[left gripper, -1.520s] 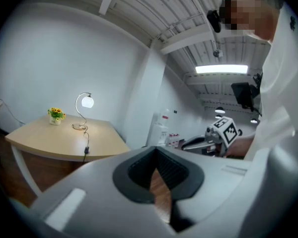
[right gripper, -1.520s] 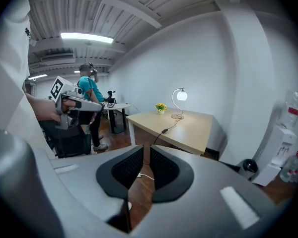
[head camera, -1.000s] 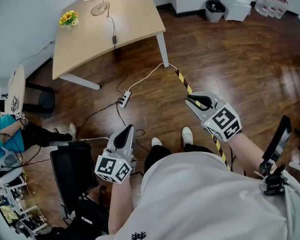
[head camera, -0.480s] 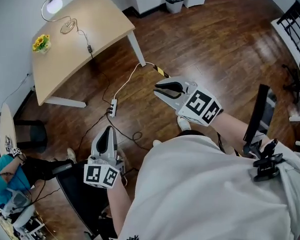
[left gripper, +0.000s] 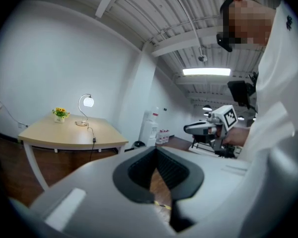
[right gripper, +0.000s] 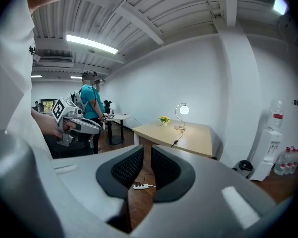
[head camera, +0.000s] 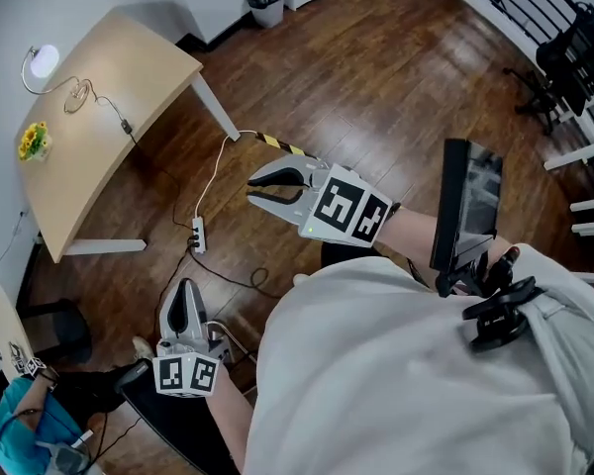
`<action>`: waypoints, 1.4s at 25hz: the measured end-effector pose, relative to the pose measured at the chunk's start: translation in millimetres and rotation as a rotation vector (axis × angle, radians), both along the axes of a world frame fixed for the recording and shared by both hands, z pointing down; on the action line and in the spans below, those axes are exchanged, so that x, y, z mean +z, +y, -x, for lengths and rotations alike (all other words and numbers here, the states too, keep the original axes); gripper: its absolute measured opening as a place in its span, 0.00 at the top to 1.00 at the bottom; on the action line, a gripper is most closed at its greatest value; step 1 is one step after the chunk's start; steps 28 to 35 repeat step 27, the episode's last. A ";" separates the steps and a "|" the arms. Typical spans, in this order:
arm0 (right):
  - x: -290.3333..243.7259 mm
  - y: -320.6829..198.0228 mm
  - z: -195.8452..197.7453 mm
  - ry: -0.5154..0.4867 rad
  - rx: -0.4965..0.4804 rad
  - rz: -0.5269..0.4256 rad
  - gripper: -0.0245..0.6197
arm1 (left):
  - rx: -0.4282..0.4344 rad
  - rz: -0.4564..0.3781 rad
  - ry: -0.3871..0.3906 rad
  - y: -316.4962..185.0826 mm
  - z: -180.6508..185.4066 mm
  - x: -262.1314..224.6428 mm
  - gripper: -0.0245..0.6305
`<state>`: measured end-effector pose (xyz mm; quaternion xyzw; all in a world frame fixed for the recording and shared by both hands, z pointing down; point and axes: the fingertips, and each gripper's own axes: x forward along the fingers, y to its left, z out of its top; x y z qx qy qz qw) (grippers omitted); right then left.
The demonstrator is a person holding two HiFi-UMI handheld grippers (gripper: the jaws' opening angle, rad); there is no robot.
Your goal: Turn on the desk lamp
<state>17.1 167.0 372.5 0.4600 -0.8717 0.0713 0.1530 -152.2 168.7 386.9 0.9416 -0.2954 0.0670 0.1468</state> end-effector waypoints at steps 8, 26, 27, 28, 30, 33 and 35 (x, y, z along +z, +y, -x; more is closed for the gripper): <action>1.7 6.9 6.4 0.048 0.007 0.011 0.90 | 0.026 0.000 0.016 5.1 -1.6 -1.5 0.93; 5.9 23.0 -2.5 0.076 0.008 0.015 0.90 | 0.027 0.008 0.009 27.0 -11.1 3.5 0.93; 6.5 24.0 -3.8 0.079 0.005 0.015 0.90 | 0.026 0.010 0.008 28.9 -12.7 4.2 0.93; 6.5 24.0 -3.8 0.079 0.005 0.015 0.90 | 0.026 0.010 0.008 28.9 -12.7 4.2 0.93; 6.5 24.0 -3.8 0.079 0.005 0.015 0.90 | 0.026 0.010 0.008 28.9 -12.7 4.2 0.93; 6.5 24.0 -3.8 0.079 0.005 0.015 0.90 | 0.026 0.010 0.008 28.9 -12.7 4.2 0.93; 6.5 24.0 -3.8 0.079 0.005 0.015 0.90 | 0.026 0.010 0.008 28.9 -12.7 4.2 0.93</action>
